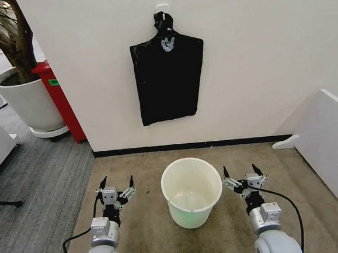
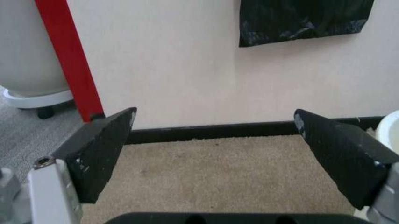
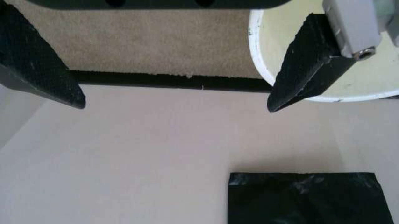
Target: Place the garbage bag over the trash bin.
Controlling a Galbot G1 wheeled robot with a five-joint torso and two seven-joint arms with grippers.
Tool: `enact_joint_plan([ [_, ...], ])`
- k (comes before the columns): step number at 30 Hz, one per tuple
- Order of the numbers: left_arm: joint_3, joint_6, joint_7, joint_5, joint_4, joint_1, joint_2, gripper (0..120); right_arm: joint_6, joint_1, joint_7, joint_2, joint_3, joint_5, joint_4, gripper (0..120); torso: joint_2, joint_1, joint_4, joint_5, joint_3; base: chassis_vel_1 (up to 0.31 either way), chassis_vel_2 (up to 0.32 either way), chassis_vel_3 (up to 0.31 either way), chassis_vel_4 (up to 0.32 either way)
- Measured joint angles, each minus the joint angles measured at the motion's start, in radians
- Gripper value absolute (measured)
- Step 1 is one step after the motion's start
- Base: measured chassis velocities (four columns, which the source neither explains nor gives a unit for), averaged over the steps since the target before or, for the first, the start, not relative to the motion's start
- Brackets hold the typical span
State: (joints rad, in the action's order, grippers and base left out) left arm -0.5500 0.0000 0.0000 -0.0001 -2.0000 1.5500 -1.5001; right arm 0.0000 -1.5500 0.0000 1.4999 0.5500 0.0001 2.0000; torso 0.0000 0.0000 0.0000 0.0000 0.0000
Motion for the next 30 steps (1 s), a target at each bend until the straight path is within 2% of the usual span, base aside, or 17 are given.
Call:
enact_joint_plan([
  [30, 0.0, 0.0, 0.0, 0.0, 0.0, 0.0, 0.0, 100, 0.0, 0.0, 0.0, 0.0, 0.0, 0.0, 0.0, 100, 0.0, 0.0, 0.0, 0.0, 0.0, 0.0, 0.0, 0.0, 0.0],
])
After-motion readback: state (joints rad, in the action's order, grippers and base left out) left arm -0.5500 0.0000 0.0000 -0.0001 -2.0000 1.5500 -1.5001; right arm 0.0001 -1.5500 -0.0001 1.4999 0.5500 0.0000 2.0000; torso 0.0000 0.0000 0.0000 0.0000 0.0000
